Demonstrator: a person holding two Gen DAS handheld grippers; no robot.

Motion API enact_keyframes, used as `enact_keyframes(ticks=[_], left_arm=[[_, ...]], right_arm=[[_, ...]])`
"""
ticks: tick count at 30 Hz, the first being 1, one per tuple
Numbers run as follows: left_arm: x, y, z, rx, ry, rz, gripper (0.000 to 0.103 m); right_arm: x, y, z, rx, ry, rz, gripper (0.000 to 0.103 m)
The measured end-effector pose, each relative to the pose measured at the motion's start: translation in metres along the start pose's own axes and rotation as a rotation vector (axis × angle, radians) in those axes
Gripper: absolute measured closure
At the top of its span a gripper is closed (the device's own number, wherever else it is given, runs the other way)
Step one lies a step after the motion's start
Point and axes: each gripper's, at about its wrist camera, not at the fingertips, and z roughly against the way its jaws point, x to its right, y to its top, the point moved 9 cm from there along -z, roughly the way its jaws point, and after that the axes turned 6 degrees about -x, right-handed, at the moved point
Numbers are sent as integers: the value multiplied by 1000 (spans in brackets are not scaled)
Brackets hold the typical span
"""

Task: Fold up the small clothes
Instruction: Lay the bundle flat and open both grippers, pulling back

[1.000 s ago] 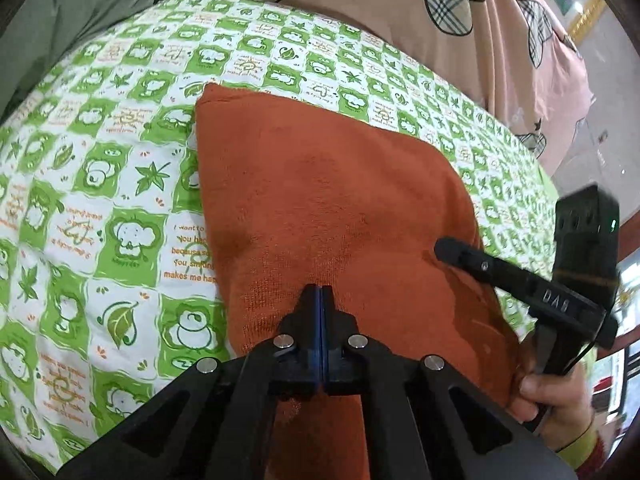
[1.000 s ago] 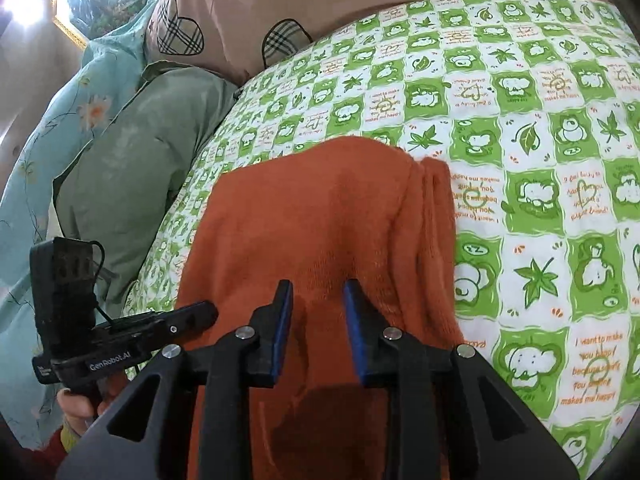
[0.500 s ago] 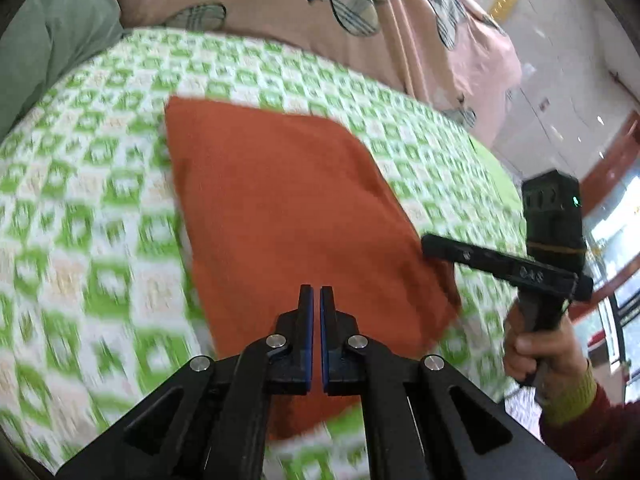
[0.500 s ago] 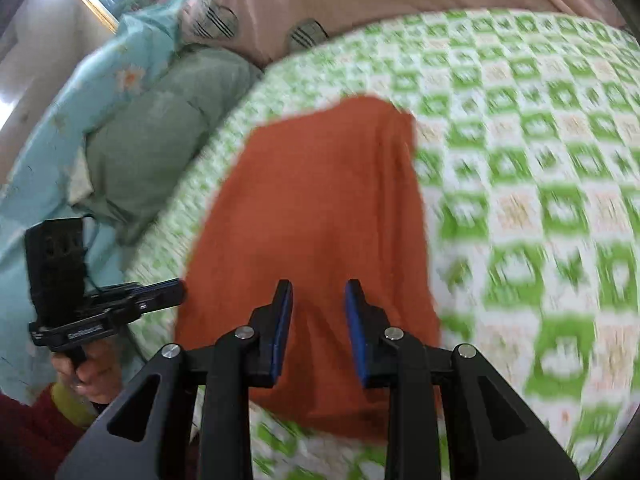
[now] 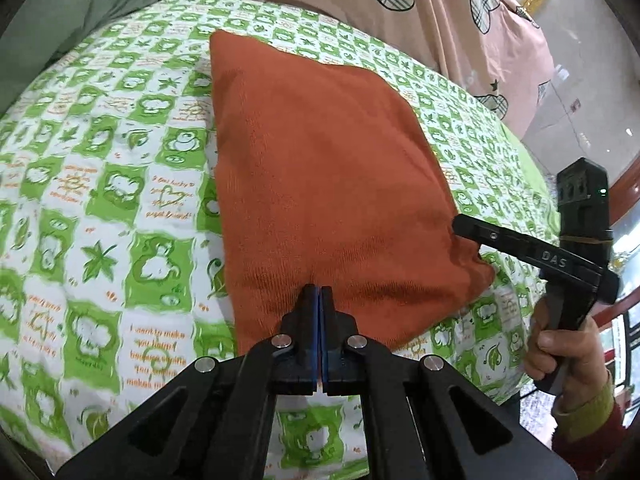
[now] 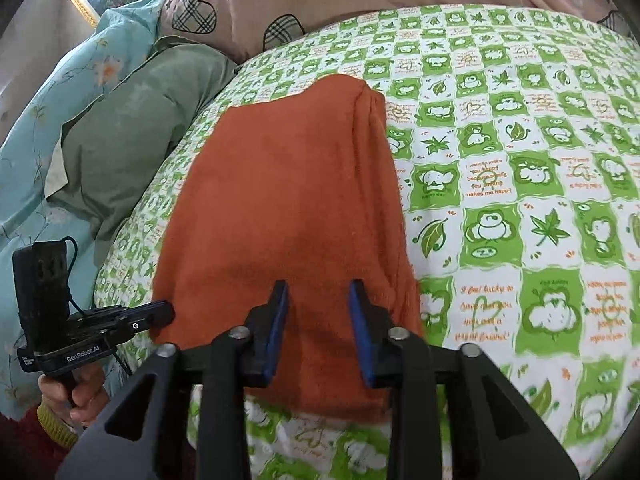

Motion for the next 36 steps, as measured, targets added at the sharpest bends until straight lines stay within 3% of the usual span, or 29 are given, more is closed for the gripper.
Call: enact_keyframes(ticks=[3, 6, 7, 8, 14, 20, 36], left_arm=[[3, -6, 12, 14, -13, 9, 89], [2, -14, 29, 44, -10, 24, 58], [-2, -16, 37, 66, 48, 32, 39], [-5, -18, 43, 91, 91, 36, 30], [-18, -33, 61, 109, 180, 66, 23], [-26, -55, 62, 74, 310, 48, 23], [-25, -54, 71, 60, 463, -6, 23]], right_arm=[[-11, -7, 14, 14, -9, 22, 50], [-21, -17, 23, 19, -11, 38, 41], [-23, -20, 24, 18, -14, 37, 37], [-25, -25, 26, 16, -20, 39, 33], [-28, -48, 34, 5, -70, 38, 17], [-32, -66, 44, 7, -121, 68, 9], [-37, -76, 44, -6, -158, 101, 5]])
